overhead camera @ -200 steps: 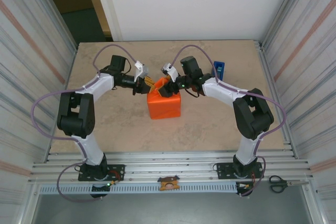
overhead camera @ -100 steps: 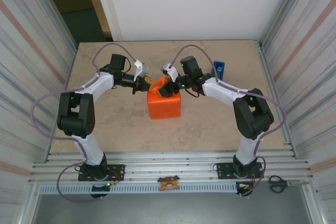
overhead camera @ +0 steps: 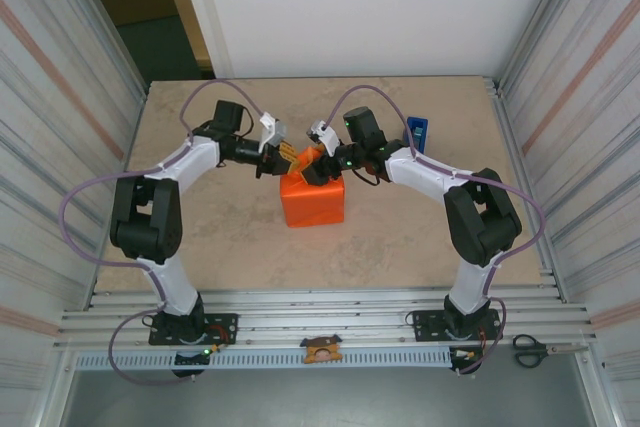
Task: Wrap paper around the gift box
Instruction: Fold the seventh fold of the wrapping paper on the gift box.
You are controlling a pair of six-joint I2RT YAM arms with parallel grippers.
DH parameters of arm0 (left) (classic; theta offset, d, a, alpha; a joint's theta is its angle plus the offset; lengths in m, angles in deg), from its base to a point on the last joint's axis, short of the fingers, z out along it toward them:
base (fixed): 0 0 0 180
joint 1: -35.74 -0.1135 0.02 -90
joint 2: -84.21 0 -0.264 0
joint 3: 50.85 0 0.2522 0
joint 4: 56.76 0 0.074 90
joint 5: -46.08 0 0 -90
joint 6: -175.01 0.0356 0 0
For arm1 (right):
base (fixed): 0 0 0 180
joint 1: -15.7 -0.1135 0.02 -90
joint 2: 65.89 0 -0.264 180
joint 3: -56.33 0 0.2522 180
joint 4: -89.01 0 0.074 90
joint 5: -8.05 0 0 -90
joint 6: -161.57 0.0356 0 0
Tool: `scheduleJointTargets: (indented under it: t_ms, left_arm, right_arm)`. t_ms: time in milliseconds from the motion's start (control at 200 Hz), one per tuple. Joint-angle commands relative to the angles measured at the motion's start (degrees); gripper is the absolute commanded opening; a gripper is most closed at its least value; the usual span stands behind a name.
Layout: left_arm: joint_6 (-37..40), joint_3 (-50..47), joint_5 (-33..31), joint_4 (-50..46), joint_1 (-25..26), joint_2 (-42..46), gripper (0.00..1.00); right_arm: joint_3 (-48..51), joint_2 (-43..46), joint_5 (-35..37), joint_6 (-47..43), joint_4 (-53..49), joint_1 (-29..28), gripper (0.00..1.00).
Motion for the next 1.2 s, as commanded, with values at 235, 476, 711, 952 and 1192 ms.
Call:
scheduleJointTargets:
  t_ms: [235, 476, 711, 952, 1192]
  left_arm:
    - [-1.29, 3.28, 2.08, 0.99, 1.16, 0.64, 0.0]
    - [-3.16, 4.13, 2.43, 2.0, 1.24, 1.22, 0.18]
    - [-3.78, 5.98, 3.13, 2.0, 1.99, 0.17, 0.19]
    - [-4.41, 6.44, 2.5, 2.17, 2.56, 0.19, 0.0]
    - [-12.8, 3.63, -1.74, 10.17, 2.33, 5.05, 0.3]
  right_arm:
    - [0.28, -1.93, 0.47, -1.67, -6.0, -0.2, 0.67]
    - [0.31, -2.09, 0.41, -1.71, -6.03, -0.17, 0.67]
    - [0.22, -2.25, 0.33, -1.62, -6.01, -0.25, 0.67]
    - [0.31, -2.06, 0.48, -1.63, -6.11, -0.21, 0.68]
    - [0.33, -1.73, 0.45, -1.75, -5.77, -0.25, 0.69]
